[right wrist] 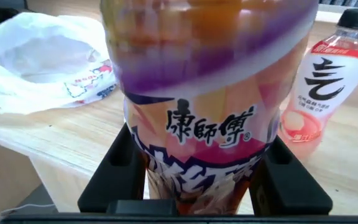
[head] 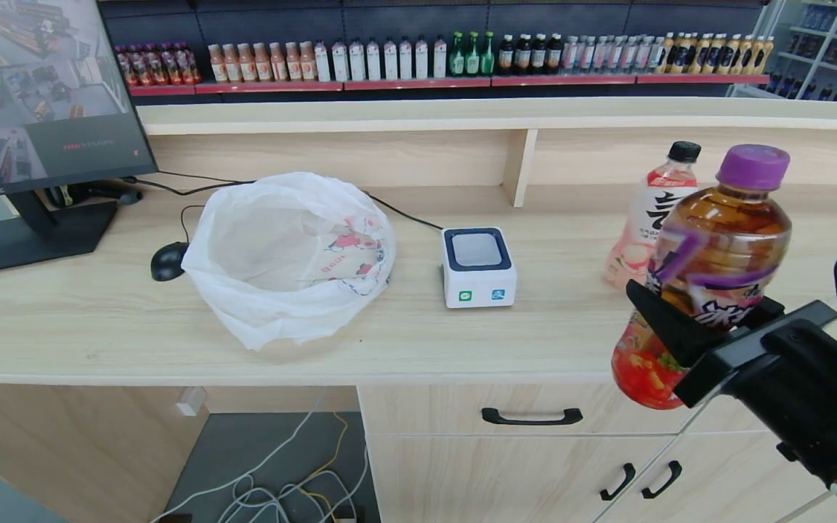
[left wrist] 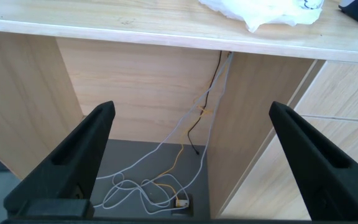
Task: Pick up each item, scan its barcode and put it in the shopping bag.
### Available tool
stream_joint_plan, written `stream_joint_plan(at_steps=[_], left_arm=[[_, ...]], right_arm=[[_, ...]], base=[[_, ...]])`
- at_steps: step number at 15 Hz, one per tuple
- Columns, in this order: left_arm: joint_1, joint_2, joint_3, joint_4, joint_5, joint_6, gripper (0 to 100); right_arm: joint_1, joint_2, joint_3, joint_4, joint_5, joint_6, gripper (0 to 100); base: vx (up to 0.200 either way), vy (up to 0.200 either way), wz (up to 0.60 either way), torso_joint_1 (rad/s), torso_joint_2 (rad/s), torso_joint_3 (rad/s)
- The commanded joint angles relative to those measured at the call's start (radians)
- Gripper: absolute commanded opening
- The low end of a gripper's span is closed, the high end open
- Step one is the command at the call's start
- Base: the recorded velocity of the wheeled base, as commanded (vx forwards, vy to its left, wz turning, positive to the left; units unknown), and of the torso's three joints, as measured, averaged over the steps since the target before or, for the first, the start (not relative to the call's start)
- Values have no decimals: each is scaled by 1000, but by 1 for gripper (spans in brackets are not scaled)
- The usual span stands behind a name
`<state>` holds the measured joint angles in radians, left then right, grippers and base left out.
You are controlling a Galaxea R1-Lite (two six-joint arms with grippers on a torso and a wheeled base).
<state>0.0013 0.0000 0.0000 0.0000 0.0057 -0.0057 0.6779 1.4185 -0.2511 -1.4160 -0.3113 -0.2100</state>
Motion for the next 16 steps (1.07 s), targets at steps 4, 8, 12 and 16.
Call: stream_joint_plan(at_steps=[4, 8, 12, 16], left_arm=[[0, 0, 0, 0, 0, 0, 100], [0, 0, 0, 0, 0, 0, 100], [0, 0, 0, 0, 0, 0, 100], [0, 0, 0, 0, 0, 0, 100]], right_arm=[[68, 17, 33, 2, 55, 138, 0], [83, 14, 24, 2, 132, 129, 0], [135, -1, 21, 2, 133, 4, 0], [229, 36, -22, 2, 136, -289, 0]], base=[[0, 0, 0, 0, 0, 0], [0, 0, 0, 0, 0, 0], [0, 0, 0, 0, 0, 0], [0, 0, 0, 0, 0, 0]])
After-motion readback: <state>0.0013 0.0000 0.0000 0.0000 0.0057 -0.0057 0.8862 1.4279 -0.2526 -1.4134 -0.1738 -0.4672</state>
